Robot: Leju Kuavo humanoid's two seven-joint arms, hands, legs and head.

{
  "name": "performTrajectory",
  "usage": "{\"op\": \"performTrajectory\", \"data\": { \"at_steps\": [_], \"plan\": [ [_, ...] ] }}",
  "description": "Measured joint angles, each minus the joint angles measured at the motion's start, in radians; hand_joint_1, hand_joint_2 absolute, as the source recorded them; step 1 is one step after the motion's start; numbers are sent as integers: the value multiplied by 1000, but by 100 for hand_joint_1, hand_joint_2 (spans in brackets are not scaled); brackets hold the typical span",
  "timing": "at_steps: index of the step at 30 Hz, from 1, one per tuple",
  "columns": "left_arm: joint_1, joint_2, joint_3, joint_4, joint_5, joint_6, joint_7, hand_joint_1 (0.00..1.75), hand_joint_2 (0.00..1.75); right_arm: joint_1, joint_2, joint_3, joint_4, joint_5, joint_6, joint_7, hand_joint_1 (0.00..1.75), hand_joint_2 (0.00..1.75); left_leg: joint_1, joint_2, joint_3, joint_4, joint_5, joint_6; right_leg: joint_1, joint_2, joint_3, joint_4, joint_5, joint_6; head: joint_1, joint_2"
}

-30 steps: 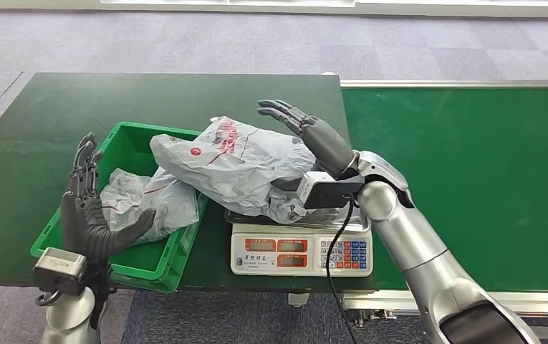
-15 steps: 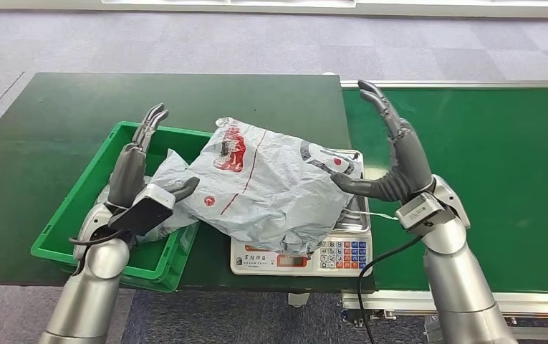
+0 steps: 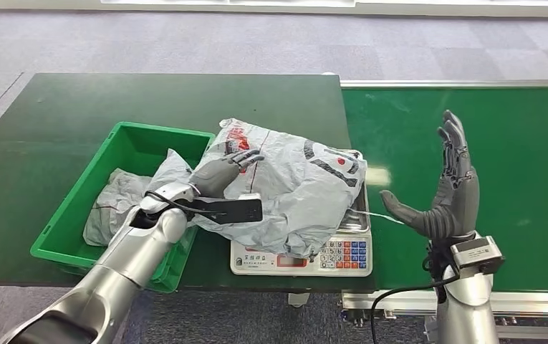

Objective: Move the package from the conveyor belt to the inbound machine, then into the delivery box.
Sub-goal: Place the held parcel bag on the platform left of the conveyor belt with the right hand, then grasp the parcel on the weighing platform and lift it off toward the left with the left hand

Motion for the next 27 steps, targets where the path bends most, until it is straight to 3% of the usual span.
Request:
{"op": "performTrajectory", "data": {
  "at_steps": [5, 13, 24, 27],
  "plan": [
    [-35, -67, -79, 145, -40, 3, 20, 175, 175, 17, 28, -30, -37, 8, -5, 23, 0, 175, 0, 0, 0, 0, 0, 1, 0, 0, 0, 0, 0, 0, 0, 0],
    [-71, -108, -117, 232, -29, 11, 13, 175, 175, 38, 41, -58, -64, -2, -1, 29, 0, 175, 0, 0, 0, 0, 0, 1, 0, 0, 1, 0, 0, 0, 0, 0],
    [-88, -105, -116, 245, 48, 97, 1, 175, 175, 88, 41, -77, -109, -35, 12, 19, 0, 175, 0, 0, 0, 0, 0, 1, 0, 1, 1, 0, 0, 0, 0, 0],
    [-87, -100, -105, 231, 86, 173, -22, 175, 175, 97, 41, -80, -114, -35, 9, 19, 0, 175, 0, 0, 0, 0, 0, 1, 0, 0, 1, 0, 0, 0, 0, 0]
  ]
}}
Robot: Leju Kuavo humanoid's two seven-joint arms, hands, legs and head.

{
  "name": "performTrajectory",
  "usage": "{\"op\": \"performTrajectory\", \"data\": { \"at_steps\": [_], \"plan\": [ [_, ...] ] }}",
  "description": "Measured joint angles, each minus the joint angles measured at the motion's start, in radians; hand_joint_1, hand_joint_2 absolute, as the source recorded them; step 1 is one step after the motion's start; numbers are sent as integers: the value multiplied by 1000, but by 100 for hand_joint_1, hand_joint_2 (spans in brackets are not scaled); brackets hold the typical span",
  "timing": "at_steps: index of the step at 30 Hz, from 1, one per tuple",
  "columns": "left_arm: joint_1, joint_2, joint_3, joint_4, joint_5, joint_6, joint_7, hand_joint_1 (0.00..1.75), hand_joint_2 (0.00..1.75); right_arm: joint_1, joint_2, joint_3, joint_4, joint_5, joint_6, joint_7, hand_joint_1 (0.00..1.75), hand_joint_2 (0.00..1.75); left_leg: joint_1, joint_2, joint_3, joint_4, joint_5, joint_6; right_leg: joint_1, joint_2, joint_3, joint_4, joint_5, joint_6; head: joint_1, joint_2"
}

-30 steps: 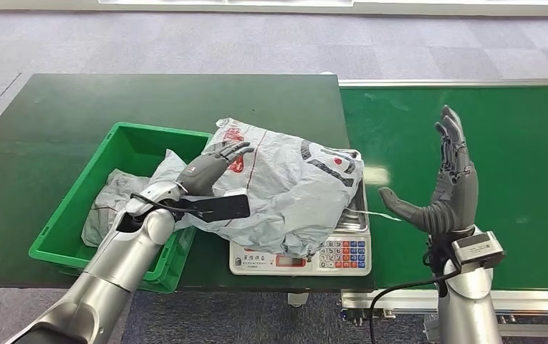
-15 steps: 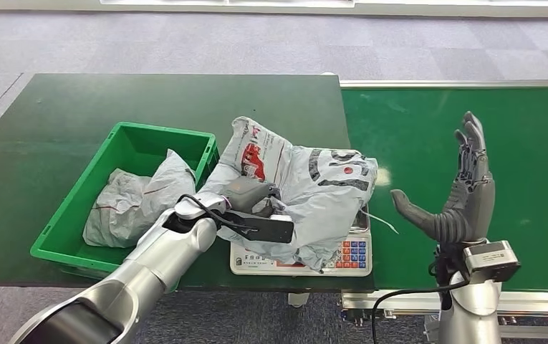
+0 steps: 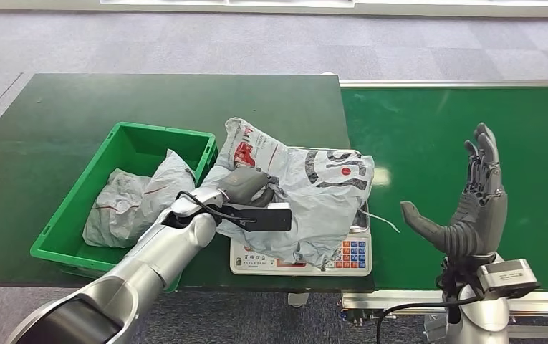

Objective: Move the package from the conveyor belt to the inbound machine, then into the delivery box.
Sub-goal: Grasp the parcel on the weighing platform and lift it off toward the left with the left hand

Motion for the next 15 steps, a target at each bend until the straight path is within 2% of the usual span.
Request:
{"op": "performTrajectory", "data": {
  "at_steps": [4, 9, 12, 15],
  "plan": [
    [11, 35, 52, -131, 73, 199, -19, 175, 175, 33, 4, -2, -17, 7, -16, -4, 0, 175, 0, 0, 0, 0, 0, 0, 0, 0, 0, 0, 0, 0, 0, 0],
    [67, 120, 176, -468, 68, 474, 32, 175, 175, 81, 17, -14, -43, 16, -49, 1, 0, 175, 0, 2, 0, -2, 0, 0, 1, 3, -1, 0, -1, -1, 0, 0],
    [117, 175, 278, -639, 68, 578, 37, 175, 175, 108, 27, -17, -52, 31, -74, 1, 0, 175, 1, 3, 1, -3, -1, -1, 1, 3, -1, 0, -2, -3, 0, 0],
    [195, 228, 386, -762, 2, 627, 73, 175, 175, 136, 38, -20, -67, 40, -88, 1, 0, 175, 1, 4, 2, -4, -1, -2, 1, 3, -1, 0, -3, -4, 0, 0]
  ]
}}
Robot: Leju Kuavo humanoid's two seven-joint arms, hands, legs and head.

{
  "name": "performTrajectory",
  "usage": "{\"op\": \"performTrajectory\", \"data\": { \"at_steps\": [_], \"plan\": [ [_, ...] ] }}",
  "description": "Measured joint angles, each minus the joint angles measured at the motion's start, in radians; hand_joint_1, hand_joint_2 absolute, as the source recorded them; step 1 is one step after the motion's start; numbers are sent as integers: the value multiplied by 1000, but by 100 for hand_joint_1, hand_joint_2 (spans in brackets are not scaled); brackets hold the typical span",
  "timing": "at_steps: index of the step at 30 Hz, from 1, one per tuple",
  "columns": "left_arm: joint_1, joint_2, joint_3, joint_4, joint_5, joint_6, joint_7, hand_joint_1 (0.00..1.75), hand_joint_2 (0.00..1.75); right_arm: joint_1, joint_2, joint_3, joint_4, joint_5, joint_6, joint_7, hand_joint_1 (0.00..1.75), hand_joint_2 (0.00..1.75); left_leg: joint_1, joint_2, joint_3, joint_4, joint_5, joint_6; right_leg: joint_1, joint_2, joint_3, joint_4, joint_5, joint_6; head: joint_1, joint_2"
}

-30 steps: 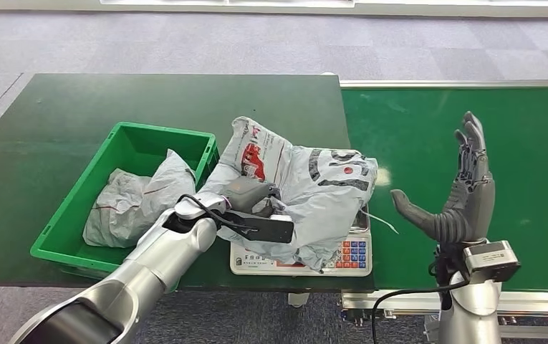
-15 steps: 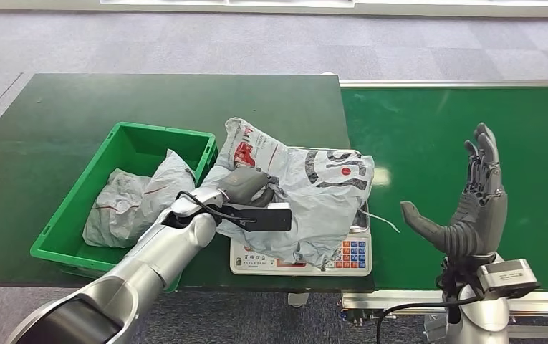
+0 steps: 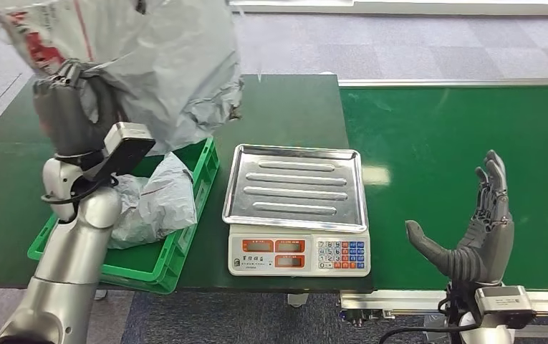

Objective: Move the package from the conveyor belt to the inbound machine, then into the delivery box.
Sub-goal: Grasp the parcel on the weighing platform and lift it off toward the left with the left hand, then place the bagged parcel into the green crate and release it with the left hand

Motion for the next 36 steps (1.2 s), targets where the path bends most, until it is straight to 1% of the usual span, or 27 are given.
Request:
{"op": "performTrajectory", "data": {
  "at_steps": [3, 5, 6, 7, 8, 10, 11, 12, 13, 15, 16, 17, 19, 20, 21, 22, 24, 26, 29, 31, 34, 36],
  "plan": [
    [61, 38, 96, -71, -52, -9, 40, 175, 175, 17, 6, -8, -15, 2, -3, 0, 0, 175, 0, 0, 0, 0, 0, 0, 0, 0, 0, 0, 0, -1, 0, 0],
    [86, 55, 136, -102, -64, -17, 51, 175, 175, 22, 9, -14, -22, 3, -4, 1, 0, 175, 0, 0, 0, 0, 0, 0, 0, -1, 0, 0, 0, -1, 0, 0],
    [95, 62, 150, -113, -82, -32, 72, 175, 175, 23, 11, -15, -25, 5, -4, 2, 0, 175, 0, 0, 0, 0, 0, 0, 0, -1, 0, 0, 0, -1, 0, 0],
    [101, 67, 163, -119, -107, -63, 109, 175, 175, 25, 12, -16, -28, 8, -4, 5, 0, 175, 0, -1, 0, 0, 0, 0, 0, -1, 1, 0, 0, -1, 0, 0],
    [107, 74, 176, -122, -132, -116, 158, 175, 175, 26, 14, -17, -31, 13, -4, 9, 0, 175, 0, -1, 0, 0, 0, 0, 0, -2, 1, 0, 0, 0, 0, 0],
    [124, 91, 204, -112, -157, -270, 243, 175, 175, 31, 20, -23, -37, 24, -2, 16, 0, 175, 0, 0, 1, 0, -1, -1, 0, -1, 1, 0, 0, -1, 0, 0],
    [136, 103, 220, -98, -153, -350, 259, 175, 175, 34, 23, -27, -40, 29, 1, 17, 0, 175, 0, 0, 1, 0, -1, -1, -1, 0, 1, 0, 0, -1, 0, 0],
    [146, 112, 233, -85, -148, -407, 263, 175, 175, 36, 25, -31, -42, 32, 4, 18, 0, 175, 0, 1, 2, 0, -1, -1, -1, 1, 1, 0, 0, -1, 0, 0],
    [154, 118, 242, -74, -144, -439, 258, 175, 175, 38, 26, -34, -43, 34, 6, 19, 0, 175, 0, 2, 2, 0, -1, -1, -1, 2, 1, 0, 0, -1, 0, 0],
    [159, 121, 248, -67, -140, -456, 252, 175, 175, 39, 27, -36, -43, 34, 8, 19, 0, 175, 0, 2, 2, 0, -1, -2, 0, 3, 1, 0, 0, -1, 0, 0],
    [178, 126, 258, -52, -126, -485, 235, 175, 175, 41, 29, -42, -43, 37, 11, 19, 0, 175, 0, 2, 2, 0, -1, -2, 0, 3, 1, 0, 0, -1, 0, 0],
    [210, 135, 273, -32, -92, -546, 204, 148, 175, 43, 31, -51, -43, 41, 16, 19, 0, 175, 0, 3, 2, 0, -2, -2, 0, 3, 1, 0, 0, -1, 0, 0],
    [281, 157, 303, 7, -6, -685, 132, 68, 175, 51, 35, -72, -43, 49, 26, 18, 0, 175, 0, 3, 2, 0, -2, -3, 0, 3, 1, 0, -1, -1, 0, 0],
    [302, 165, 309, 14, 36, -740, 104, 28, 175, 54, 35, -80, -43, 50, 28, 16, 0, 175, 0, 3, 2, 0, -3, -3, 0, 3, 1, 0, -1, -1, 0, 0],
    [312, 172, 310, 17, 65, -773, 83, 14, 175, 58, 35, -85, -43, 49, 28, 15, 0, 175, 0, 3, 2, 0, -3, -3, 0, 3, 1, 0, -2, -1, 0, 0],
    [321, 177, 310, 20, 93, -804, 62, 14, 175, 61, 35, -90, -43, 47, 28, 14, 0, 175, 0, 2, 2, 0, -3, -3, 0, 3, 1, 0, -2, -1, 0, 0],
    [333, 187, 310, 26, 135, -845, 31, 7, 175, 65, 35, -99, -43, 44, 28, 13, 0, 175, 0, 2, 2, 0, -3, -3, 0, 2, 1, 0, -2, -1, 0, 0],
    [338, 192, 310, 29, 154, -859, 20, 0, 175, 67, 35, -105, -43, 42, 28, 13, 0, 175, 0, 2, 2, 0, -3, -2, 0, 2, 1, 0, -2, -1, 0, 0],
    [340, 195, 312, 31, 215, -867, -9, 0, 175, 70, 35, -113, -43, 43, 26, 13, 0, 175, 0, 2, 2, 0, -3, -2, 0, 2, 1, 0, -2, -1, 0, 0],
    [340, 190, 322, 23, 294, -832, -49, 0, 175, 74, 35, -117, -45, 51, 15, 12, 0, 175, 0, 2, 2, 0, -3, -3, 0, 2, 1, 0, -2, -1, 0, 0],
    [338, 171, 355, -11, 432, -718, -120, 0, 175, 83, 36, -120, -52, 73, -4, 11, 0, 175, 0, 2, 3, 0, -3, -3, 0, 2, 1, 0, -2, -1, 0, 0],
    [338, 159, 374, -37, 498, -676, -147, 0, 175, 86, 37, -120, -54, 82, -11, 12, 0, 175, 0, 2, 3, 0, -3, -3, 0, 2, 1, 0, -2, -1, 0, 0]
  ]
}}
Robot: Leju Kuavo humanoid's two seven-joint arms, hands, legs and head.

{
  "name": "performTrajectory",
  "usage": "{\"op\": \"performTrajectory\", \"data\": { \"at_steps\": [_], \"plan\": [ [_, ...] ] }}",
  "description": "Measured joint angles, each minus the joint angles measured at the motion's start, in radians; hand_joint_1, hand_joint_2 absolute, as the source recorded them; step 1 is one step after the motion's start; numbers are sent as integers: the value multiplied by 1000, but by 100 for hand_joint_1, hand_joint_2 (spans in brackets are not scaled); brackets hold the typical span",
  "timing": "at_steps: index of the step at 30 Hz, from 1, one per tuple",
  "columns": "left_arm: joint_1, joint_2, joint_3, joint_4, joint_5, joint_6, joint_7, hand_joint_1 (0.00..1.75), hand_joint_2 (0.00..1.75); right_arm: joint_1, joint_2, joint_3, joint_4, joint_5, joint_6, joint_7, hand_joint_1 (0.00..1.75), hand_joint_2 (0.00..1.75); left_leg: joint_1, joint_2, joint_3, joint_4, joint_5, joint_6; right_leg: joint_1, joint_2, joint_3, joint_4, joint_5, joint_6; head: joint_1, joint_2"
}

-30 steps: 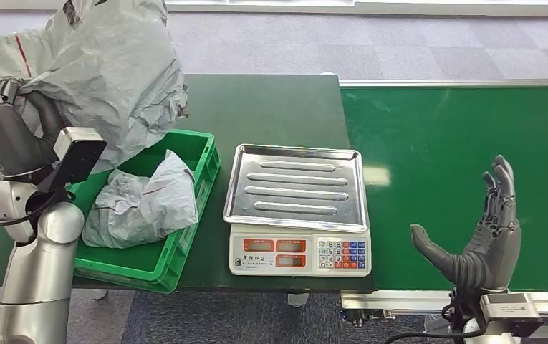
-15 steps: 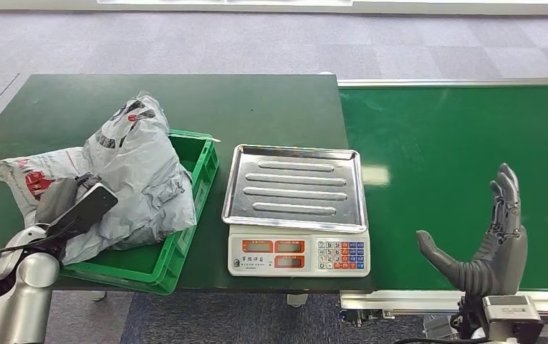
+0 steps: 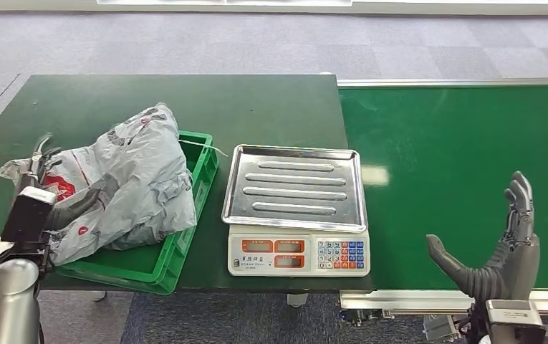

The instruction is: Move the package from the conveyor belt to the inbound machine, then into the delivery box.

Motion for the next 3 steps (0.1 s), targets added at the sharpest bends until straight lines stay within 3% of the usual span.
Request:
{"op": "performTrajectory", "data": {
  "at_steps": [3],
  "plan": [
    [2, -10, 11, -25, 26, 12, -7, 0, 175, 1, 0, 0, 0, 4, -4, 0, 0, 175, 0, 0, 0, 0, 0, 0, 0, 0, 0, 0, 0, 0, 0, 0]
  ]
}}
